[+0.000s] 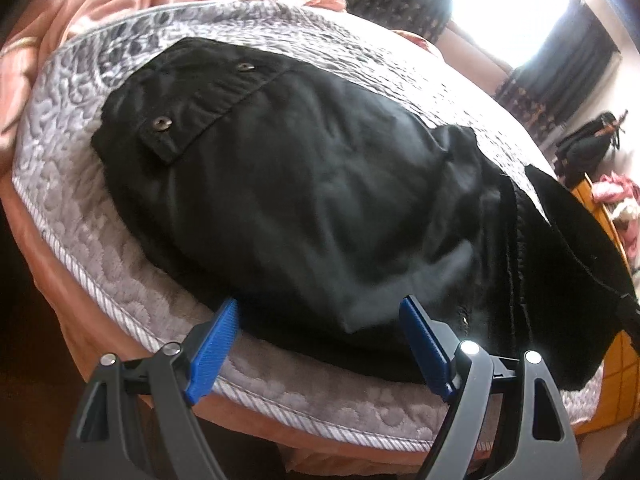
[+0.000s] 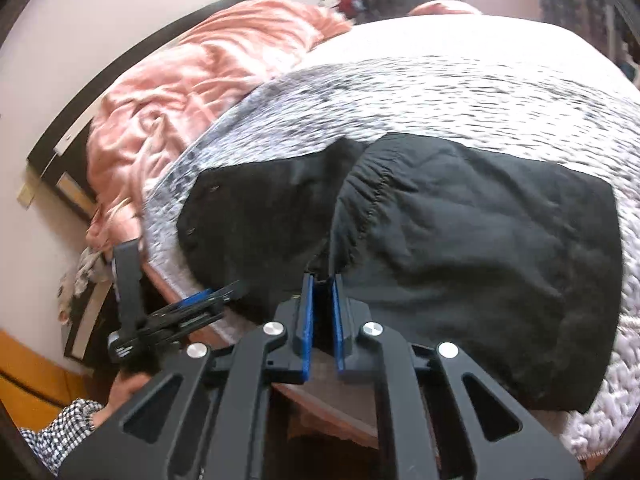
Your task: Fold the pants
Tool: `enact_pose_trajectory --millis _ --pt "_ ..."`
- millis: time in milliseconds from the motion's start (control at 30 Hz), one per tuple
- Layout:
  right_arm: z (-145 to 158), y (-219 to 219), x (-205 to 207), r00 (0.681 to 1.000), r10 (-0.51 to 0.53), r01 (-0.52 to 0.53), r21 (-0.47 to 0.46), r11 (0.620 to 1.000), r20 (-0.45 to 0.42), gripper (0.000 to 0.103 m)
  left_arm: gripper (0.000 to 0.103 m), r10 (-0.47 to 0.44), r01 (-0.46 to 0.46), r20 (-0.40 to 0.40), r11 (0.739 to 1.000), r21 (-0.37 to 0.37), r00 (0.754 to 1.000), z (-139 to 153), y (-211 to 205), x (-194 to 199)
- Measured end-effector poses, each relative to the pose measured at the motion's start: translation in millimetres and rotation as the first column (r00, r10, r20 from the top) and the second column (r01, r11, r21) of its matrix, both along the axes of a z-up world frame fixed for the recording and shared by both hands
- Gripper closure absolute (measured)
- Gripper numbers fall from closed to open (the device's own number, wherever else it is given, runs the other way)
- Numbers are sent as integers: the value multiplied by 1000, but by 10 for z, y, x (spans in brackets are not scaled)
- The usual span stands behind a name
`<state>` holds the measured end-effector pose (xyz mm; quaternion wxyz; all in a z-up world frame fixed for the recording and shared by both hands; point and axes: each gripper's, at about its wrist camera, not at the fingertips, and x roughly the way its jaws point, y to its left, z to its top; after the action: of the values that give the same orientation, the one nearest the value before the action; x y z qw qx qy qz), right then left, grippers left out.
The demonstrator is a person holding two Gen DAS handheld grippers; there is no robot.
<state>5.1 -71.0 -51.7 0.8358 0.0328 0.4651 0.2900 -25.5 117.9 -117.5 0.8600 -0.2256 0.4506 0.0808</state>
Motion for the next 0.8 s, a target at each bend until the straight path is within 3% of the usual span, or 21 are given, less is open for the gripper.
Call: enact_pose_trajectory --millis 200,367,500,600,700,800 --pt "-440 355 160 994 32 -38 -52 998 -105 95 21 49 -49 1 999 -1 999 20 152 -46" --pt "-793 401 142 988 38 -52 -90 995 -151 93 21 48 -48 -1 999 9 999 34 128 -39" --pt "-665 320 70 985 79 -86 -41 995 -153 53 21 6 -6 8 999 37 1000 121 -24 35" --pt "-421 65 -25 992 73 -73 2 997 -106 51 21 -53 52 34 998 47 998 257 -240 134" --pt "-184 -445 -16 997 -57 56 -35 998 -42 51 21 -149 145 64 987 66 987 419 -599 277" --pt "-66 -1036 53 981 -192 191 -35 981 -20 47 21 -242 234 94 968 87 966 547 -986 401"
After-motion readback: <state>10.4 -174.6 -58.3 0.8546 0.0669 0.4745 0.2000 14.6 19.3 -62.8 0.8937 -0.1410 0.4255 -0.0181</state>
